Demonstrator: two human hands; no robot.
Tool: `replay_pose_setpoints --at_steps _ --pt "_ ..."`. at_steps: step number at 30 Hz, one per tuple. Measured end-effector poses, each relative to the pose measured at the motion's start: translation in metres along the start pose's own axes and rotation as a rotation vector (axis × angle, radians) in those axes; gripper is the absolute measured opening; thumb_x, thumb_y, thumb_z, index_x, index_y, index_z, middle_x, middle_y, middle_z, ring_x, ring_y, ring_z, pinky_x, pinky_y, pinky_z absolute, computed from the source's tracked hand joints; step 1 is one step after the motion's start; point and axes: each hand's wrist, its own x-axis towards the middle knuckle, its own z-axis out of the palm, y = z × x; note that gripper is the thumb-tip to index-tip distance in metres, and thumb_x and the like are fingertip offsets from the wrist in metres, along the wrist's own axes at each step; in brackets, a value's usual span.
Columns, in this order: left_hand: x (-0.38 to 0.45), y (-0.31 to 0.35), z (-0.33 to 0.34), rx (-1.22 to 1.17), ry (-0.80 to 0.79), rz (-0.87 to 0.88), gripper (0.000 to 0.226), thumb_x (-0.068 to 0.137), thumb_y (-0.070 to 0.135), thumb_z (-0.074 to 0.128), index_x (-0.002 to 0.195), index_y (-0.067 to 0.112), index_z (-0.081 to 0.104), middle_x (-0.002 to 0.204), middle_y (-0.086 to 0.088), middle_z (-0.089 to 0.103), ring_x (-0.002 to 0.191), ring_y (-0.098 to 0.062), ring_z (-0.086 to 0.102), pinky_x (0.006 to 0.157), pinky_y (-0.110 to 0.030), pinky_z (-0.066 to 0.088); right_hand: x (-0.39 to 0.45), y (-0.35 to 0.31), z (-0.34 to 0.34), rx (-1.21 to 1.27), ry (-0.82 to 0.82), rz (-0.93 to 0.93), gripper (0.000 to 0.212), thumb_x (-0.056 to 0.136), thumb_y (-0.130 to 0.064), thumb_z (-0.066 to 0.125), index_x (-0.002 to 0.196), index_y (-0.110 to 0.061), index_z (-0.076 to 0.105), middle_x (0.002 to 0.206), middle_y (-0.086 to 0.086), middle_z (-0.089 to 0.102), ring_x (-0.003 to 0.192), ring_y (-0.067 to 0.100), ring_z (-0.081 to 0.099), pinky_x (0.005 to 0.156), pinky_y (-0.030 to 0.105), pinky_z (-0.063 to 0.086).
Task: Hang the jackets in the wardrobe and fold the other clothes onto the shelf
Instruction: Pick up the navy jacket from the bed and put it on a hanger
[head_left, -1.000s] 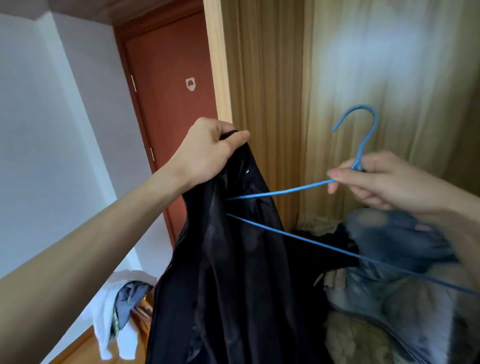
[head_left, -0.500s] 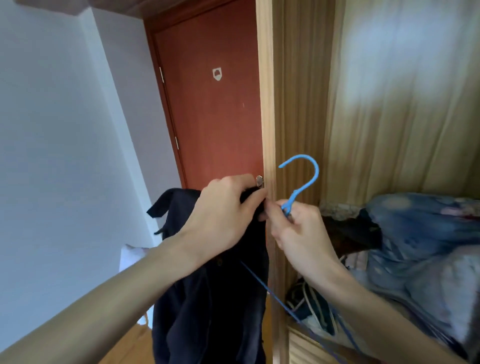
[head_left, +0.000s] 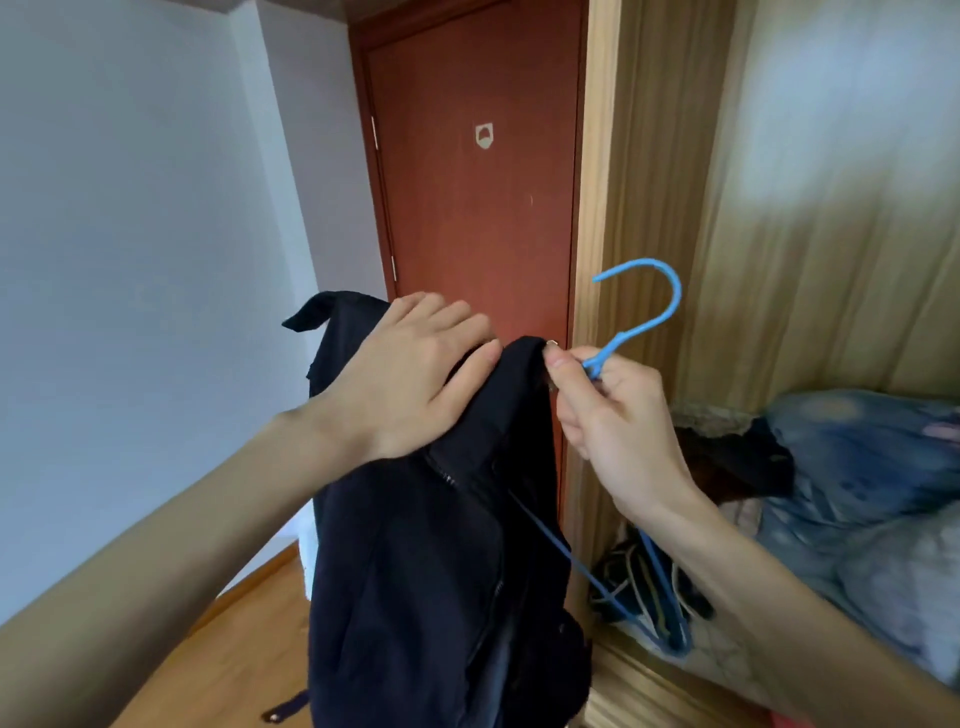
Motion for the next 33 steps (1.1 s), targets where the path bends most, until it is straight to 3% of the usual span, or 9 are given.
replay_pose_setpoints --at_steps 3,8,11,14,18,22,24,28,33 --pt "-0.003 -0.003 0.003 -0.095 -0.095 -0.051 0.032 0.106 0.042 0.031 0.08 0.025 0.04 0.072 0.013 0.043 0.075 -0.014 0.041 0.077 -0.037 0.04 -0.002 0.008 0.001 0.008 -0.081 0.056 0.046 0.109 -0.018 0.053 0.074 0.006 0.036 0.057 0.0 0.023 0.046 0.01 0.022 0.042 0.02 0.022" --pt "-0.02 -0.005 0.009 -0.274 -0.176 -0.107 0.04 0.099 0.051 0.033 0.083 0.018 0.05 0.075 0.008 0.052 0.079 -0.012 0.048 0.071 -0.018 0.036 0.004 0.007 -0.019 0.081 -0.353 0.306 0.029 0.104 -0.034 0.058 0.082 -0.015 0.053 0.063 -0.001 0.037 0.049 0.01 0.032 0.043 0.021 0.025" --pt "-0.031 -0.007 0.012 -0.421 -0.189 -0.187 0.038 0.102 0.047 0.041 0.087 0.016 0.057 0.082 0.001 0.059 0.083 -0.015 0.055 0.077 -0.031 0.045 0.009 0.024 -0.05 0.189 -0.543 0.46 0.046 0.102 -0.048 0.054 0.116 -0.007 0.069 0.09 0.008 0.064 0.077 0.019 0.063 0.066 0.027 0.051" --pt "-0.039 -0.006 0.015 -0.495 -0.154 -0.224 0.035 0.103 0.044 0.045 0.087 0.015 0.056 0.083 -0.002 0.06 0.081 -0.018 0.055 0.077 -0.034 0.047 -0.002 0.066 -0.064 0.075 -0.545 0.544 0.035 0.092 -0.037 0.067 0.121 -0.02 0.075 0.12 0.008 0.074 0.113 0.029 0.068 0.091 0.034 0.055" --pt "-0.036 0.001 0.013 -0.531 -0.102 -0.242 0.032 0.109 0.038 0.047 0.087 0.017 0.055 0.084 -0.003 0.059 0.08 -0.017 0.054 0.073 -0.026 0.045 -0.032 0.098 -0.042 -0.035 -0.661 0.557 0.057 0.084 -0.026 0.069 0.138 -0.011 0.061 0.139 0.017 0.064 0.131 0.026 0.06 0.109 0.04 0.046" --pt "-0.032 0.004 0.006 -0.573 -0.067 -0.285 0.028 0.106 0.039 0.047 0.087 0.02 0.056 0.081 0.005 0.058 0.075 -0.009 0.052 0.068 -0.016 0.038 -0.051 0.107 -0.022 -0.106 -0.644 0.443 0.046 0.085 -0.013 0.076 0.129 -0.014 0.064 0.127 0.003 0.071 0.118 0.01 0.065 0.106 0.029 0.05" --pt "-0.034 0.003 0.002 -0.623 -0.053 -0.326 0.029 0.106 0.041 0.047 0.085 0.022 0.056 0.076 0.012 0.055 0.07 -0.006 0.05 0.066 -0.015 0.037 -0.057 0.125 -0.01 -0.298 -0.58 0.296 0.048 0.088 -0.001 0.075 0.132 -0.015 0.062 0.128 -0.002 0.071 0.119 0.009 0.066 0.107 0.036 0.052" --pt "-0.044 -0.001 -0.003 -0.614 -0.024 -0.372 0.029 0.107 0.037 0.049 0.085 0.02 0.056 0.071 0.017 0.054 0.065 -0.004 0.047 0.062 -0.015 0.036 -0.066 0.158 -0.005 -0.401 -0.471 0.194 0.06 0.094 -0.011 0.072 0.145 -0.035 0.052 0.13 -0.014 0.068 0.124 0.007 0.064 0.105 0.044 0.053" --pt "-0.064 -0.01 -0.011 -0.576 0.01 -0.441 0.028 0.106 0.038 0.05 0.086 0.02 0.059 0.075 0.008 0.057 0.066 -0.005 0.048 0.062 -0.013 0.037 -0.069 0.178 -0.007 -0.539 -0.543 0.247 0.053 0.096 -0.033 0.063 0.144 -0.048 0.045 0.135 -0.022 0.061 0.127 -0.002 0.057 0.108 0.039 0.05"
